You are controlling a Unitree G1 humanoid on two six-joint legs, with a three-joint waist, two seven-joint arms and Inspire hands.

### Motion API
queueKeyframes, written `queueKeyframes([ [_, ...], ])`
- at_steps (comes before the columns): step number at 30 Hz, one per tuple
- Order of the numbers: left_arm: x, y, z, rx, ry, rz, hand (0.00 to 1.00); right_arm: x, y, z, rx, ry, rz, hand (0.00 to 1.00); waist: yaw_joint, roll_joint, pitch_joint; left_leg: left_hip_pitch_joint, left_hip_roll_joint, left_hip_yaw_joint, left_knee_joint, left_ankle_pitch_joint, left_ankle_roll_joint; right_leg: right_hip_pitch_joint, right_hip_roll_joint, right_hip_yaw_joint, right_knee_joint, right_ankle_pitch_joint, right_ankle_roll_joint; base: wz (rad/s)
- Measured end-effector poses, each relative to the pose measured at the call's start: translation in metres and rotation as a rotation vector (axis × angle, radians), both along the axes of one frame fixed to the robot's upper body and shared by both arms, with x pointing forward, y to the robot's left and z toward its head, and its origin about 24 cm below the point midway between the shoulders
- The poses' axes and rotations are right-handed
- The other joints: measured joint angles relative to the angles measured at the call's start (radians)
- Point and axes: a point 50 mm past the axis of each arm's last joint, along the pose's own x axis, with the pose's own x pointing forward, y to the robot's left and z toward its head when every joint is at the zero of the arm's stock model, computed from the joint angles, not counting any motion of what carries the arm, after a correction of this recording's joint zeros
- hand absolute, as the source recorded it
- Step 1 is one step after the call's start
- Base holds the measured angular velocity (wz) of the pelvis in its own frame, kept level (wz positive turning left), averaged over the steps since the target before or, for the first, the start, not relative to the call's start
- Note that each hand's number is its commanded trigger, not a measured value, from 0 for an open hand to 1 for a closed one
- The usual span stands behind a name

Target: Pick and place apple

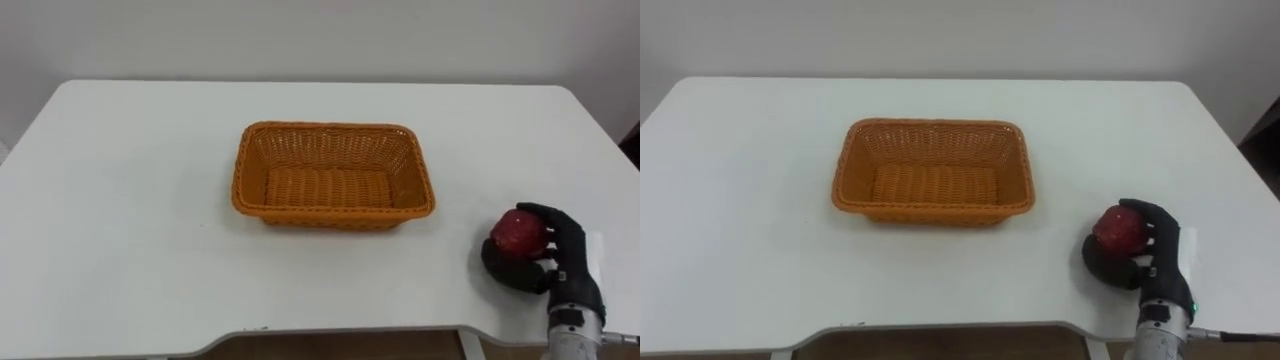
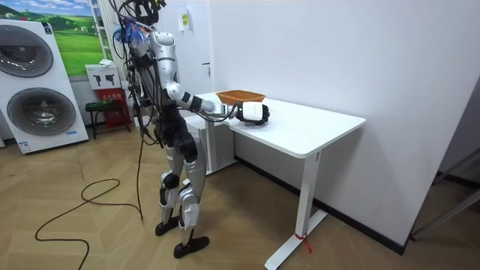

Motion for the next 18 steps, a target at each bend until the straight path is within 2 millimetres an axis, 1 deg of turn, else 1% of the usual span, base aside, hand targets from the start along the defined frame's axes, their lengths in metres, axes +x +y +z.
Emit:
queueKeyframes([
  [5, 0.0, 0.0, 0.0, -0.002, 0.001, -0.002, 0.0, 0.006, 0.004, 0.01, -0.003, -0.038, 0.013, 1.0, 0.001, 0.003, -0.0007, -0.021, 0.001, 0.016, 0.001, 0.0, 0.0, -0.027, 0.001, 0.014, 0.005, 0.002, -0.002, -0.09],
  [7, -0.002, 0.0, 0.0, -0.005, 0.01, 0.0, 0.0, 0.009, 0.005, 0.015, -0.006, -0.061, 0.02, 1.0, 0.004, 0.006, -0.0007, -0.019, 0.001, 0.021, -0.001, 0.0, 0.0, -0.028, 0.001, 0.019, 0.004, 0.002, -0.002, -0.09],
  [9, -0.005, 0.0, -0.001, -0.011, 0.024, 0.002, 0.0, 0.013, 0.008, 0.024, -0.009, -0.105, 0.03, 1.0, 0.003, 0.006, 0.0023, -0.021, 0.0, 0.021, -0.001, 0.0, 0.0, -0.03, 0.001, 0.02, 0.004, 0.002, -0.002, 0.0],
  [12, -0.005, 0.0, -0.001, -0.021, 0.026, 0.0, 0.0, 0.018, 0.01, 0.034, -0.013, -0.156, 0.038, 1.0, 0.004, 0.002, 0.0034, -0.028, 0.0, 0.021, -0.001, 0.0, 0.0, -0.037, 0.001, 0.02, 0.004, 0.002, -0.002, 0.0],
  [16, -0.005, -0.001, -0.001, -0.033, 0.033, -0.002, 0.0, 0.023, 0.014, 0.048, -0.016, -0.217, 0.056, 1.0, 0.018, -0.002, 0.0051, -0.025, 0.0, 0.022, -0.002, 0.0, 0.0, -0.035, 0.002, 0.022, 0.003, 0.002, -0.002, 0.0],
  [18, -0.005, -0.001, -0.002, -0.038, 0.034, -0.004, 0.0, 0.027, 0.016, 0.051, -0.014, -0.232, 0.064, 1.0, 0.023, -0.006, 0.0054, -0.024, 0.0, 0.021, -0.002, 0.0, 0.0, -0.035, 0.002, 0.023, 0.002, 0.002, -0.002, 0.0],
])
